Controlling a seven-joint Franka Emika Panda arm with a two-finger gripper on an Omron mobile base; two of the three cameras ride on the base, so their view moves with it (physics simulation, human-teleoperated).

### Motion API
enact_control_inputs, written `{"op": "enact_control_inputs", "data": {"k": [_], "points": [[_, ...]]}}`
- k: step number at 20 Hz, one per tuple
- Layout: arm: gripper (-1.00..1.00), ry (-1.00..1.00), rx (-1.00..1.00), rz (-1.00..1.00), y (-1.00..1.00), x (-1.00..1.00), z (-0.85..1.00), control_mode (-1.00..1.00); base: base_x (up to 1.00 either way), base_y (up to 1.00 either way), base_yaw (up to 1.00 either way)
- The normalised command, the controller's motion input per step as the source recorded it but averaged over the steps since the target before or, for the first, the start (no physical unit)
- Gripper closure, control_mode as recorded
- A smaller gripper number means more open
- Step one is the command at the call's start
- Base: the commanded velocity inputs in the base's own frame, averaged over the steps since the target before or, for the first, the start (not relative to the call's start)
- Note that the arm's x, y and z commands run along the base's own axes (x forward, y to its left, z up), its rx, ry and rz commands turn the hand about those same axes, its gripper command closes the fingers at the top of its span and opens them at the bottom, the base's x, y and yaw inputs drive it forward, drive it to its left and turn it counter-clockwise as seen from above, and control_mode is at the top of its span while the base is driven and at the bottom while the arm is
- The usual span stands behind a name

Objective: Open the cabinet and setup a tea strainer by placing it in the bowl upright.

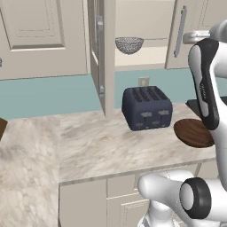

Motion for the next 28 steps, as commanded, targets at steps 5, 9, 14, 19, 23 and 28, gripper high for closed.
{"op": "enact_control_inputs", "data": {"k": [5, 9, 14, 19, 23, 28], "points": [[-1.0, 0.02, 0.0, 0.0, 0.0, 0.04, -0.07, -1.0, 0.0, 0.0, 0.0], [-1.0, 0.08, 0.0, 0.0, 0.0, 0.31, -0.13, -1.0, 0.0, 0.0, 0.0], [-1.0, 0.09, 0.0, 0.0, 0.0, 0.37, -0.03, -1.0, 0.0, 0.0, 0.0], [-1.0, 0.04, 0.01, 0.0, -0.12, 0.37, 0.0, -1.0, 0.0, 0.0, 0.0], [-1.0, 0.0, 0.01, 0.0, -0.03, 0.43, -0.04, -1.0, 0.0, 0.0, 0.0], [-1.0, 0.0, 0.0, 0.0, 0.0, 0.44, -0.11, -1.0, 0.0, 0.0, 0.0]]}}
